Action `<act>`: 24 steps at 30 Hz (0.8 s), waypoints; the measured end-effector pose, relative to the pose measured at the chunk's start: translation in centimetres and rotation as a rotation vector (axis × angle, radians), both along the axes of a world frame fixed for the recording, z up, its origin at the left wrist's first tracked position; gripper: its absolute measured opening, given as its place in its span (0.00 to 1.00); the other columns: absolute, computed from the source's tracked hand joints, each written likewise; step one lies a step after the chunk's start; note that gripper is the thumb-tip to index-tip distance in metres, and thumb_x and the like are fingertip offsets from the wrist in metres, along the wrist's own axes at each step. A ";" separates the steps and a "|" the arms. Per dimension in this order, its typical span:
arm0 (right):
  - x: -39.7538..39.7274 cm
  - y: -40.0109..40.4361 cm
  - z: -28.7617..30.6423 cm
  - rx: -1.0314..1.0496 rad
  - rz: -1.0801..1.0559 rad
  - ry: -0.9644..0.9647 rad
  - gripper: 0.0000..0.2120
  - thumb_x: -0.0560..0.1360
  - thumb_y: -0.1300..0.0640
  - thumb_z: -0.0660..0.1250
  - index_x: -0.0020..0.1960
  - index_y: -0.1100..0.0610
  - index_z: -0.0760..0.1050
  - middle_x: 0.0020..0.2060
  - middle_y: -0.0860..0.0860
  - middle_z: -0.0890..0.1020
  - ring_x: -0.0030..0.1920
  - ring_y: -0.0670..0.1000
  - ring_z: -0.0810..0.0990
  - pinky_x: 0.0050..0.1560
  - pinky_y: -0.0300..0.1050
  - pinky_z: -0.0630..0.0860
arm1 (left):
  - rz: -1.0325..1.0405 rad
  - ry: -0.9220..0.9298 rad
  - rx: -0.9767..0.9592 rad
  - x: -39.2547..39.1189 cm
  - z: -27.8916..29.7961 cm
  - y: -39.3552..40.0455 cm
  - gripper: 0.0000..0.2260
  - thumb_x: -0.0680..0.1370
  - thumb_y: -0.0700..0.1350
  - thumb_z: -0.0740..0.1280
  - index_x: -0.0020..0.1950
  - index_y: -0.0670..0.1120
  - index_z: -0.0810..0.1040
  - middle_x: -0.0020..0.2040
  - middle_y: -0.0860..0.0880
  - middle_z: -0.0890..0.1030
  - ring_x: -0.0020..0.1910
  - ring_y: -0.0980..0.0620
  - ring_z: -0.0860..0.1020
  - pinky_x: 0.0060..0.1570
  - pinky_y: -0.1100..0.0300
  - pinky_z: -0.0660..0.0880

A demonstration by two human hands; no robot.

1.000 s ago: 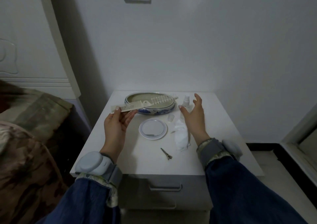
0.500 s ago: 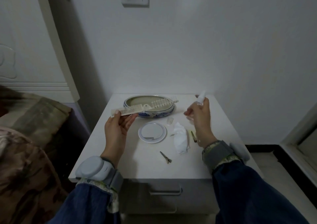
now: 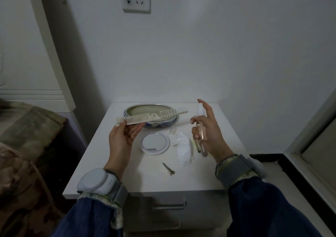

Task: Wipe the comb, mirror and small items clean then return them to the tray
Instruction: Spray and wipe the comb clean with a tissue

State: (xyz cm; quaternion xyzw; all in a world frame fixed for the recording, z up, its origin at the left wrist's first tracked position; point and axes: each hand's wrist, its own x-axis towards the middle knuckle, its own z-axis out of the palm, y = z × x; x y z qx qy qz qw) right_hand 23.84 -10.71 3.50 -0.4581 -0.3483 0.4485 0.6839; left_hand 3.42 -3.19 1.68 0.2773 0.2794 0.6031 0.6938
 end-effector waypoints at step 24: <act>-0.5 -0.1 0.1 0.054 0.015 -0.103 0.22 0.75 0.67 0.62 0.62 0.45 0.71 0.35 0.57 0.73 0.29 0.48 0.72 0.26 0.38 0.70 | -0.024 0.026 0.023 -0.2 -0.5 0.2 0.12 0.82 0.42 0.55 0.51 0.38 0.76 0.40 0.41 0.84 0.41 0.47 0.84 0.46 0.57 0.81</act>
